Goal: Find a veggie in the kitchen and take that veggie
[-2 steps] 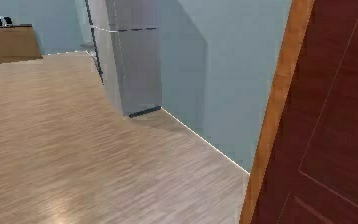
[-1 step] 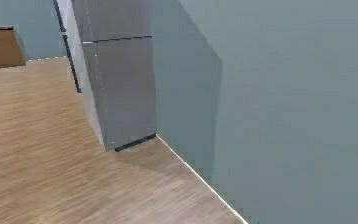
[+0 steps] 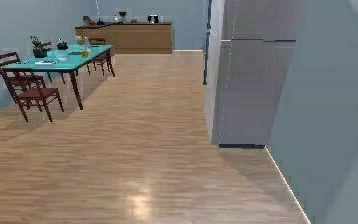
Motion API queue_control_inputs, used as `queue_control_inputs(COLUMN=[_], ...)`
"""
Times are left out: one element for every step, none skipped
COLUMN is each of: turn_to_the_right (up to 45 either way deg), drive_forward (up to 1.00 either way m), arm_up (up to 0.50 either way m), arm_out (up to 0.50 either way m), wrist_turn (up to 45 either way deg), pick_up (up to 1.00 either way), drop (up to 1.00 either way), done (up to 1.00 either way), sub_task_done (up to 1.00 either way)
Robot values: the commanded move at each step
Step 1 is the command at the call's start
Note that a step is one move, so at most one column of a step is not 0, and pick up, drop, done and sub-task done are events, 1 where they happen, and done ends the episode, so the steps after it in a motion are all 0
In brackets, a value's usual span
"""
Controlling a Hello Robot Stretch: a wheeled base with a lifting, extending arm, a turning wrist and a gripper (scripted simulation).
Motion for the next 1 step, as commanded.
queue_control_inputs(turn_to_the_right=[-3.0], drive_forward=[0.0], arm_up=[0.0], arm_out=[0.0], wrist_turn=[0.0], pick_up=[0.0], drop=[0.0], done=[0.0], sub_task_done=[0.0])
